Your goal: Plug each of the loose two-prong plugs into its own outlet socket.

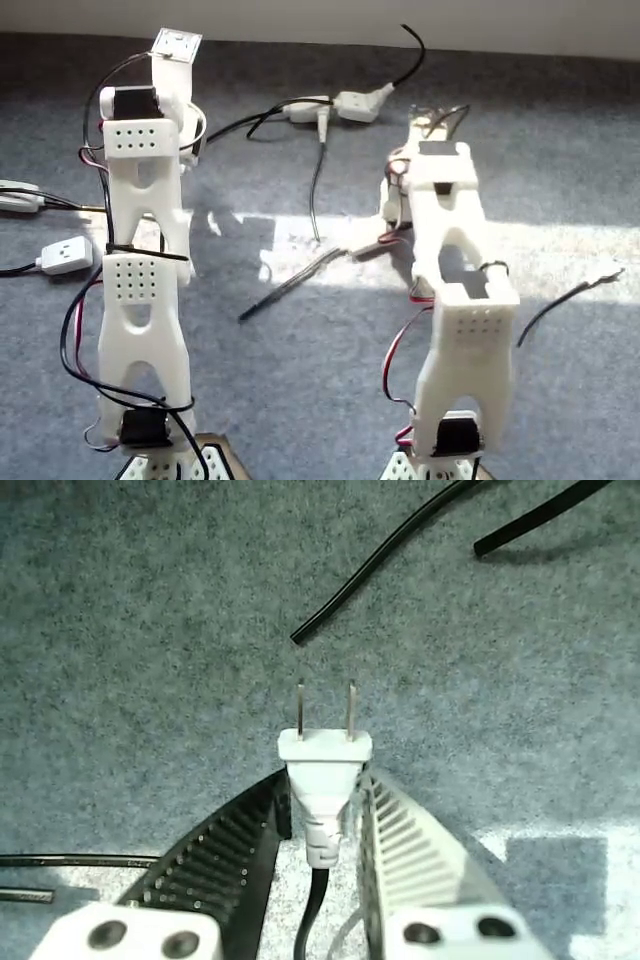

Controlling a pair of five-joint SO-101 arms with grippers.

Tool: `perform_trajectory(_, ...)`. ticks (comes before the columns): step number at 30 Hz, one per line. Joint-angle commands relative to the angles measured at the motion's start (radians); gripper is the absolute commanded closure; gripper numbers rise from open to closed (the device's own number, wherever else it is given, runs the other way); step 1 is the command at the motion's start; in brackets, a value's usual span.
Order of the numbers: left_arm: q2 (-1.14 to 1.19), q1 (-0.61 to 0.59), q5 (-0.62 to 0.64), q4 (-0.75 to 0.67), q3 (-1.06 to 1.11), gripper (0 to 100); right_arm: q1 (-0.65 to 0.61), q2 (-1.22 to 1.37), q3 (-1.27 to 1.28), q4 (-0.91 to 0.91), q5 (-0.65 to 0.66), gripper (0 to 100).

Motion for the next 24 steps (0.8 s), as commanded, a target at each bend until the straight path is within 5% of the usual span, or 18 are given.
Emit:
perform_trajectory(1, -0.018, -0.001, 0.008, -0.006, 0.001, 99, -0.116, -0.084, -0.005, 0.047, 0.009, 99.1)
perform_trajectory(14, -0.019, -0.022, 0.005, -0.012, 0.012, 99, -0.400, -0.323, 0.133, 0.114, -0.034, 99.1)
perform_trajectory(24, -0.028, 0.091, 0.011, -0.005, 0.005, 99, -0.021, -0.335, 0.101, 0.087, -0.032, 98.8)
